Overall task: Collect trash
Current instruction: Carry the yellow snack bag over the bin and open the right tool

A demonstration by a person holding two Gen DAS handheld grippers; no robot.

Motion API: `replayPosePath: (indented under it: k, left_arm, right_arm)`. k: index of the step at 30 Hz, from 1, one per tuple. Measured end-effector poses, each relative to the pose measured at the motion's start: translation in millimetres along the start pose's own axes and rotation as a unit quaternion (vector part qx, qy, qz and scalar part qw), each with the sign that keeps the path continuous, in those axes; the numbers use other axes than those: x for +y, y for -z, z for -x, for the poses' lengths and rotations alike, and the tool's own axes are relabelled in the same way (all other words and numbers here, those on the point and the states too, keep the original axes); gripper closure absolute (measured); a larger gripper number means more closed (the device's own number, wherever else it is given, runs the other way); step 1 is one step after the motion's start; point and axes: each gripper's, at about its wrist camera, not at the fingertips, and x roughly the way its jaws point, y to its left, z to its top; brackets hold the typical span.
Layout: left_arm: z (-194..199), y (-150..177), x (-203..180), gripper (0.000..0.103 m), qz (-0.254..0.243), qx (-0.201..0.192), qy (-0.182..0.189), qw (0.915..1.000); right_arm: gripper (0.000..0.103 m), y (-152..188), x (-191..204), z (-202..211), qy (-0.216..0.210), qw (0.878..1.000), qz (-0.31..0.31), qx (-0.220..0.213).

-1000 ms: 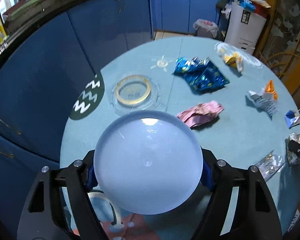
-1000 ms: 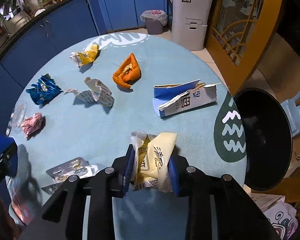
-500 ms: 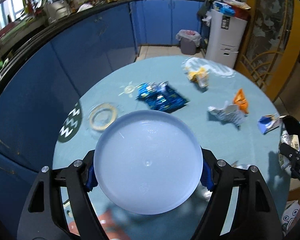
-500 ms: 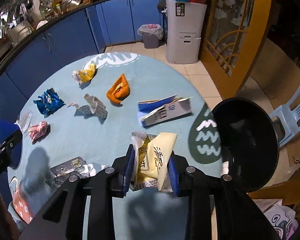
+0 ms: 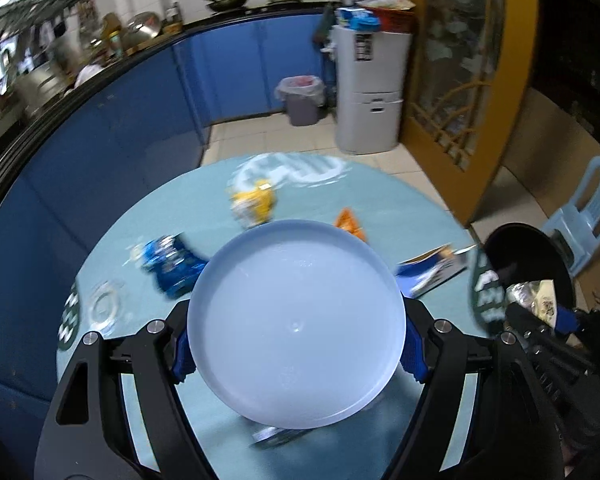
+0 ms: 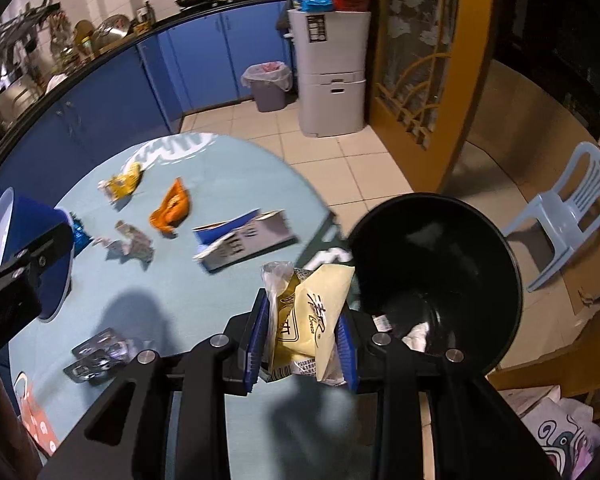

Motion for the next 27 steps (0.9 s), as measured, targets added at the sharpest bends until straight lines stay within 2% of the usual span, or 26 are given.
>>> replayPosePath:
  k: [13,27]
  left_arm:
    - [-19,-31,-104,0.027,-0.074,-0.006,0.041,0.9964]
    - [-47,-47,-189,0.027,-0.123,0.009,0.067,0.9901]
  right_arm:
    - [0.073,-5,-78,-14,0.027,0.998,-0.062,0.003]
    - [0.073,-3,-131,-37,0.042,0.994,-0.105,0.013]
